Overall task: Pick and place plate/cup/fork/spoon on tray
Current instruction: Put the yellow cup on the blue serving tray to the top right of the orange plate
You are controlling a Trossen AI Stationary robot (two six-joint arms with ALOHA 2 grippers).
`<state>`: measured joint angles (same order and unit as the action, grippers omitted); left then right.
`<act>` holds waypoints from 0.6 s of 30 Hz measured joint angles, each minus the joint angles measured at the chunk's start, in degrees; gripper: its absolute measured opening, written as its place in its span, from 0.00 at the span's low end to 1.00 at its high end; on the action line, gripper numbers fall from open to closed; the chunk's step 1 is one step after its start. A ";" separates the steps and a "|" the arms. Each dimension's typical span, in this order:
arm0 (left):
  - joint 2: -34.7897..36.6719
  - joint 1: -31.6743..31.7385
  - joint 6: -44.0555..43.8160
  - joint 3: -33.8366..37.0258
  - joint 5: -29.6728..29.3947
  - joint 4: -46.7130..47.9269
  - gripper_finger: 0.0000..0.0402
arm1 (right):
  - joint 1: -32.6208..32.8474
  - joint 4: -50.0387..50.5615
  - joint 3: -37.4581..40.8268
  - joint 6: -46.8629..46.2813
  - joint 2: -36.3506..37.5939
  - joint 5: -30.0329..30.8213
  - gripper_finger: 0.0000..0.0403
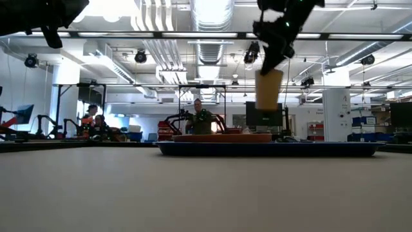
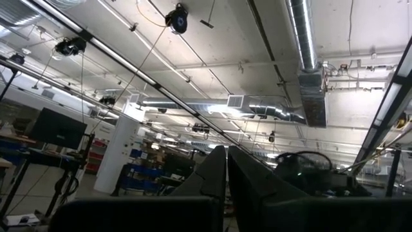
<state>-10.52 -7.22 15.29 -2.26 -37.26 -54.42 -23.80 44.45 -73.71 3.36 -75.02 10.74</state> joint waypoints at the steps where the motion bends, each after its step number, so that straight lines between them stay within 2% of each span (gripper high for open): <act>1: 0.00 0.00 0.02 0.01 0.00 -0.04 0.00 | -1.47 -0.03 1.01 -0.41 0.33 0.01 0.02; 9: 0.00 0.00 0.04 0.00 0.00 -0.11 0.00 | -8.39 -0.59 3.74 -0.32 -2.27 -0.08 0.02; 18: 0.00 0.00 0.06 0.02 -0.04 -0.13 0.00 | -9.54 -6.75 3.76 0.24 -6.79 -0.13 0.02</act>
<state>-10.52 -7.22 15.35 -2.24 -37.30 -54.54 -33.34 37.70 -69.95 3.60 -81.80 10.61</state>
